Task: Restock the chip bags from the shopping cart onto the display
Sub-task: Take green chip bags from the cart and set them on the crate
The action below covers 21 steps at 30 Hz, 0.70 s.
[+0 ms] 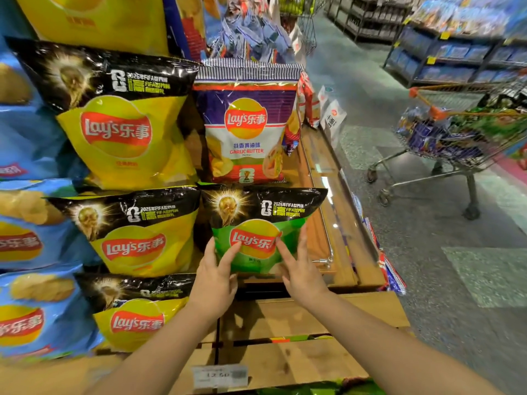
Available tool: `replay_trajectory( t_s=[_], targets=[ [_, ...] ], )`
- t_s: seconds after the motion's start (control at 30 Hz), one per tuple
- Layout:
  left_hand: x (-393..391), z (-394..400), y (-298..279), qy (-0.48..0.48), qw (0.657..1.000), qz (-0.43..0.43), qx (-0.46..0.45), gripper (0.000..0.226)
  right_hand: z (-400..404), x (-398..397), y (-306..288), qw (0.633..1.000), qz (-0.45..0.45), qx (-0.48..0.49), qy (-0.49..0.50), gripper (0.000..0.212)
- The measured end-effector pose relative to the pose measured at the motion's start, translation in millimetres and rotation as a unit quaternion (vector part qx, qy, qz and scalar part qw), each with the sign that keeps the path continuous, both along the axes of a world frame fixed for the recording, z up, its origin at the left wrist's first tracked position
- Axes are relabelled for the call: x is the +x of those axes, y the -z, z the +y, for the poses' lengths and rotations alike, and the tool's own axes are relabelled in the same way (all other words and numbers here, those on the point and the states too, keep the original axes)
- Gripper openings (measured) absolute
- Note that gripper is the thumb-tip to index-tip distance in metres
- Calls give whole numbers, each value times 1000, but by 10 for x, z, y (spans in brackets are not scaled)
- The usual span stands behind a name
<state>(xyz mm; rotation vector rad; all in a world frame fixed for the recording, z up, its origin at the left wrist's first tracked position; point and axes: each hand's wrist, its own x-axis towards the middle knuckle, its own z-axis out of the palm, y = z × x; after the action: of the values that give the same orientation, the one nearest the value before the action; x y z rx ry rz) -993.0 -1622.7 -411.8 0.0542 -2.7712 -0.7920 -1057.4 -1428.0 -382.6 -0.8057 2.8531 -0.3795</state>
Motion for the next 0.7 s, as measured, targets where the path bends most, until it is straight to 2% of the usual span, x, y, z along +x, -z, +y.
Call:
replay_trajectory(
  t_s=[0.1, 0.17, 0.23, 0.33, 0.43, 0.5, 0.6, 0.7],
  targets=[
    [20, 9, 10, 21, 1000, 9, 6, 94, -5, 18, -18, 995, 47, -88, 23, 126],
    [7, 34, 1, 19, 1000, 1, 2, 85, 40, -4, 30, 993, 57, -100, -1, 142],
    [-11, 47, -33, 5, 1000, -17, -11, 75, 75, -74, 100, 993, 69, -97, -3, 140],
    [1, 39, -126, -18, 995, -88, -46, 70, 109, -129, 121, 991, 98, -88, -6, 133],
    [75, 20, -228, -22, 988, -129, -83, 70, 188, -96, 154, 997, 77, -4, 0, 114],
    [133, 12, -283, -22, 990, -117, -79, 69, 209, 10, 154, 996, 78, 17, 30, 110],
    [202, -9, -340, -22, 996, -63, -64, 68, 191, 167, 195, 980, 184, -8, 70, 134],
    [258, -50, -377, -27, 998, 2, -58, 65, 152, 251, 197, 971, 232, -18, 48, 134]
  ],
)
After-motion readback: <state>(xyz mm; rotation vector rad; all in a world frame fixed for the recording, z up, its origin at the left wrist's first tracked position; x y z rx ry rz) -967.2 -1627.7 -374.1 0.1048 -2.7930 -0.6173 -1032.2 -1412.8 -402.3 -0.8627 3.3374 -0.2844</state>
